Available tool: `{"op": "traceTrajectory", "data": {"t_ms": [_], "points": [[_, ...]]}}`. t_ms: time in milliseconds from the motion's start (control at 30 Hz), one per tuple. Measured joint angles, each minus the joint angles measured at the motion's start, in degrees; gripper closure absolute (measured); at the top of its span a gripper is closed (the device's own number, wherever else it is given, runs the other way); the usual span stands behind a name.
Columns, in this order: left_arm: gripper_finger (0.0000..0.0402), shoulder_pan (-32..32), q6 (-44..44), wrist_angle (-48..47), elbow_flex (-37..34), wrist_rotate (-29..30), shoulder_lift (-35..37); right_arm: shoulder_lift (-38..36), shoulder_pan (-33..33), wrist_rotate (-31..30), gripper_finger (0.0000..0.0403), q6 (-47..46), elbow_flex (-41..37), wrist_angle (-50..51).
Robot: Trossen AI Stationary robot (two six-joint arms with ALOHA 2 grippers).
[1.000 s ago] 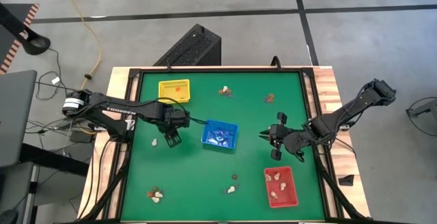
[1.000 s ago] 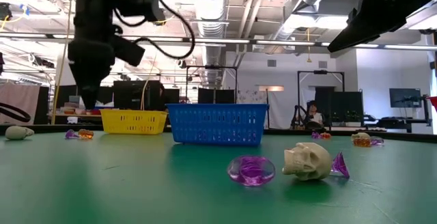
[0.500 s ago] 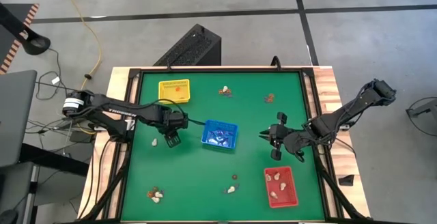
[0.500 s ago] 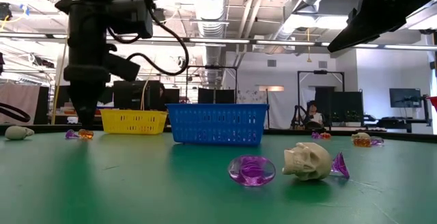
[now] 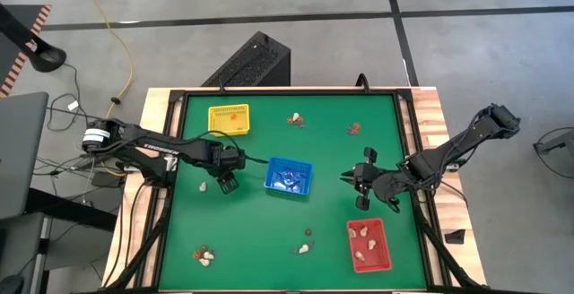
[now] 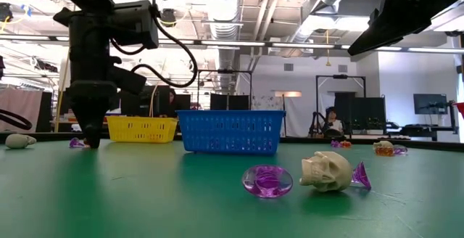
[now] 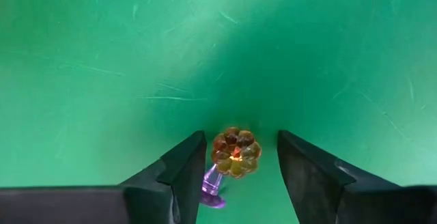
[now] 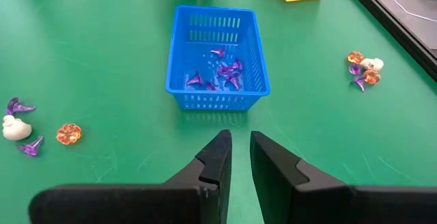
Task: Sort Halloween decoration
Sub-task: Put the pumpkin toy into the yellow bin
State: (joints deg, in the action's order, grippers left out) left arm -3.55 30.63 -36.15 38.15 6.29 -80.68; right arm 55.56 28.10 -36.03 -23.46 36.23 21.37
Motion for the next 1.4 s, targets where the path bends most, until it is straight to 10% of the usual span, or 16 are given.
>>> {"op": "traceTrajectory", "data": {"t_ms": [433, 967, 1200, 1400], "points": [[0.0331, -0.6, 1.5, -0.3, 0.1, 0.0, 0.0, 0.0, 0.0, 0.0, 0.0316, 0.0, 0.0, 0.0], [0.032, -7.5, -9.9, -0.6, 10.6, 0.7, 0.2, 0.0, 0.0, 0.1, 0.0316, 0.0, 0.0, 0.0], [0.032, -14.8, -18.9, 1.3, 18.5, 13.6, 0.2, 0.0, 0.0, 0.1, 0.0316, 0.0, 0.0, 0.0], [0.0321, -23.9, -20.9, 5.0, 18.5, 13.7, 0.0, 0.0, 0.0, 0.1, 0.0316, 0.0, 0.0, 0.0]]}}
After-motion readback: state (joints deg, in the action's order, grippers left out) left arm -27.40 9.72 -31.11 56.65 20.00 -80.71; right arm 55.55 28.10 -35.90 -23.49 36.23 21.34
